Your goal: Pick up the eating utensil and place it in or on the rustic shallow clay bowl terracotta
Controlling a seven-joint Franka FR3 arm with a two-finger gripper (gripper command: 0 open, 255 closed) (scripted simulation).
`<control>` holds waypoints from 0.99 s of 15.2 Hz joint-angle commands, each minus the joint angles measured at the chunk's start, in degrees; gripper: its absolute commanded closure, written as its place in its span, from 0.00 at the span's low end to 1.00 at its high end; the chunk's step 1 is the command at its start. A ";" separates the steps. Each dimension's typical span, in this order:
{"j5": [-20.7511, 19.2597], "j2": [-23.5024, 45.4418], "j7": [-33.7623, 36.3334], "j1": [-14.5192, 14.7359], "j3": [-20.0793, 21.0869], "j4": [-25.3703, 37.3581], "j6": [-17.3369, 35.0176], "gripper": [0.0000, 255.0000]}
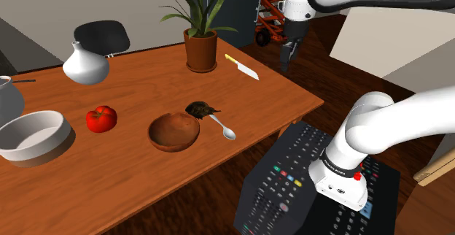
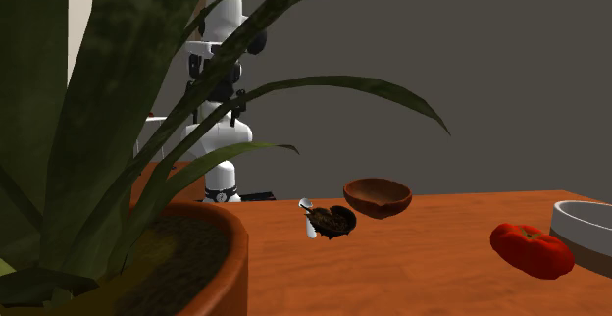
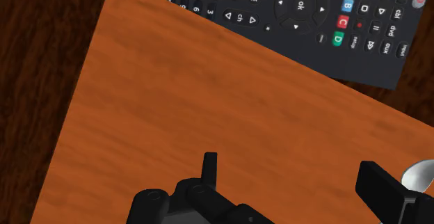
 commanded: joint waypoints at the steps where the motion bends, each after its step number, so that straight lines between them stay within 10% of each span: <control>1: 0.00 0.00 0.00 0.00 0.00 0.00 0.00 0.00; 15: 14.28 20.43 18.22 2.33 7.56 -1.35 20.07 0.00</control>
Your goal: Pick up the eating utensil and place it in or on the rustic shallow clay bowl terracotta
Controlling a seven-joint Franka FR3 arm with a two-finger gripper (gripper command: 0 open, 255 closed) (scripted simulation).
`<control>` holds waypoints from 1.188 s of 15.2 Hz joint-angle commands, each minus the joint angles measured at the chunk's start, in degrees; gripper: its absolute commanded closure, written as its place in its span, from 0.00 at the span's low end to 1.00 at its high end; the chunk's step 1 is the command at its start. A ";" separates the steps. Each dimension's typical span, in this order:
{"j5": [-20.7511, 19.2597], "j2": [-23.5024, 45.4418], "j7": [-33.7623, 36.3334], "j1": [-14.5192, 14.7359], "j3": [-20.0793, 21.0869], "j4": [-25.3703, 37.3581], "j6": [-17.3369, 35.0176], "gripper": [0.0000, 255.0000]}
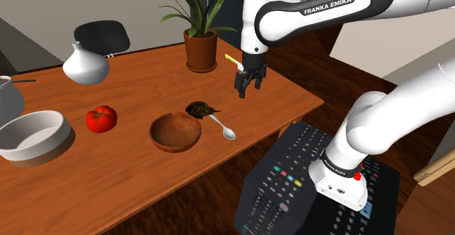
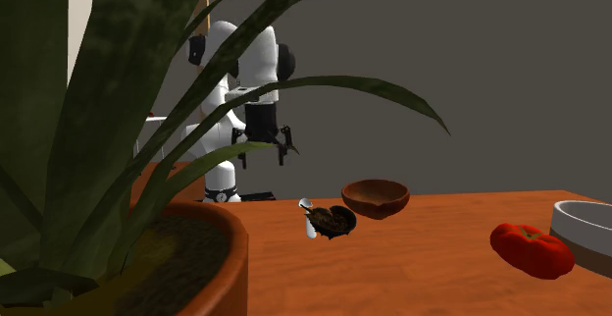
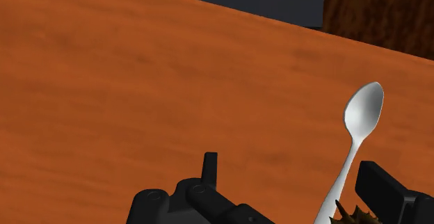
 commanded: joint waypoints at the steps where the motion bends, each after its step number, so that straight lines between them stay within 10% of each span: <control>1: 1.83 3.31 2.11 0.32 0.86 0.23 3.17 0.00; 18: 8.39 24.51 10.47 2.57 5.02 4.79 21.19 0.00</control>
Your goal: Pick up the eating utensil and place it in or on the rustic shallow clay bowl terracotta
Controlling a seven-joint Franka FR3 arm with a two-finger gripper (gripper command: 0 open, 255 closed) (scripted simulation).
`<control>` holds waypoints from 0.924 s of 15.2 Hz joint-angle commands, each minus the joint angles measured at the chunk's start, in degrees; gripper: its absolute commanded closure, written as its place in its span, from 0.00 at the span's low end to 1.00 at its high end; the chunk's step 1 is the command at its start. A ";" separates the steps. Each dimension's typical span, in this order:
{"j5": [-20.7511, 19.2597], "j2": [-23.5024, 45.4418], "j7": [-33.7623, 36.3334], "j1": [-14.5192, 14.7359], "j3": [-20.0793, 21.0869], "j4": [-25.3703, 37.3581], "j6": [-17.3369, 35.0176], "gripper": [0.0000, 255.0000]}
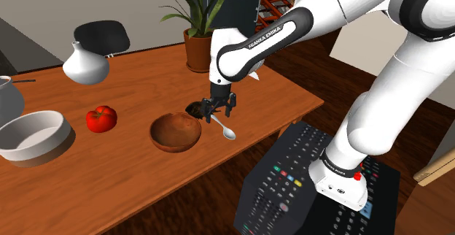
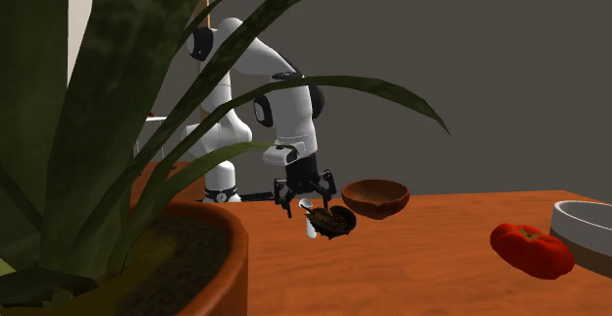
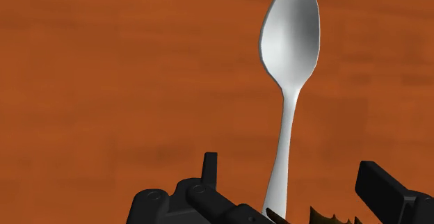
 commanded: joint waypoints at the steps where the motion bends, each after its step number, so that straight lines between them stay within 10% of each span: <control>1: 0.02 0.49 -0.09 0.03 0.04 -0.26 0.78 0.00; 7: 0.02 0.49 -0.09 0.03 0.04 -0.25 0.76 0.00; 8: 0.02 0.49 -0.09 0.03 0.04 -0.25 0.76 1.00; 14: 0.10 0.25 -0.18 0.03 0.03 -0.55 0.83 1.00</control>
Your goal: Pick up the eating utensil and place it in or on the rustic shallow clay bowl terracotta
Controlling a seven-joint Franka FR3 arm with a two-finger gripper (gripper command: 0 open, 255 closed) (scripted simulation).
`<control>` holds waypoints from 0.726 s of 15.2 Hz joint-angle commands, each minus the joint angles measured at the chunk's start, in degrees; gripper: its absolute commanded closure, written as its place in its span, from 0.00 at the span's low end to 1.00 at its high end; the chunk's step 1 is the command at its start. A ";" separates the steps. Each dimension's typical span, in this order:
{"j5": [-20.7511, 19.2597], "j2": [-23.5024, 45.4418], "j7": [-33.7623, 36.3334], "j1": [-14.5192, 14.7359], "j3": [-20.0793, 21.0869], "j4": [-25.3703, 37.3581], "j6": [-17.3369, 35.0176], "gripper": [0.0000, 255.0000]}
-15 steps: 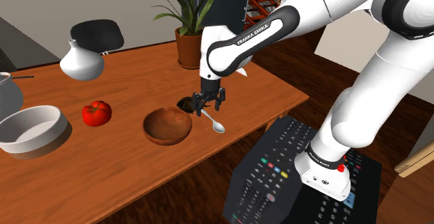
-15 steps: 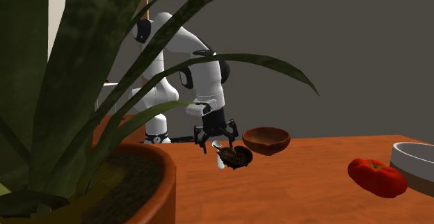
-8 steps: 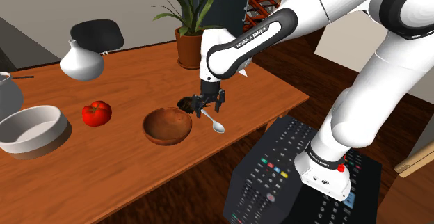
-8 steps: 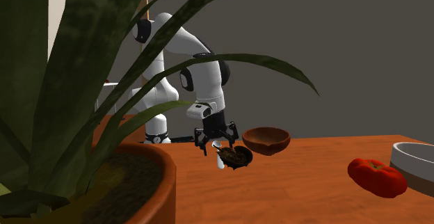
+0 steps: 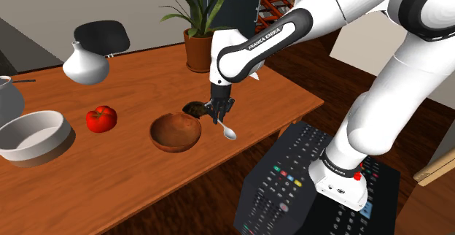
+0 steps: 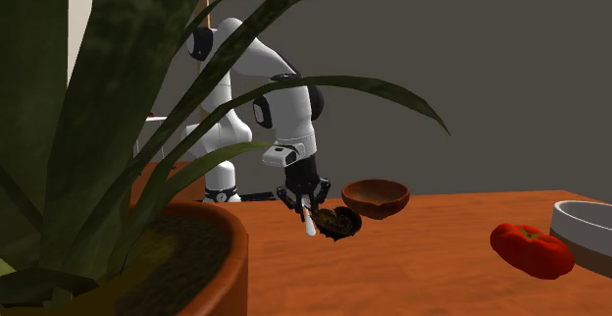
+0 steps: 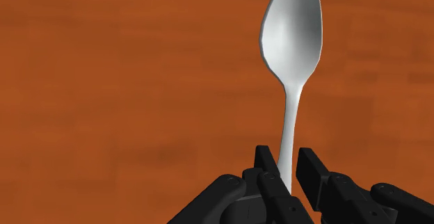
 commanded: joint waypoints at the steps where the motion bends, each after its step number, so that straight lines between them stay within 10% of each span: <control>1: 0.06 0.05 -0.02 0.07 0.09 -0.17 -0.05 1.00; 11: -0.23 -3.57 1.00 -0.12 -0.22 2.72 -6.45 1.00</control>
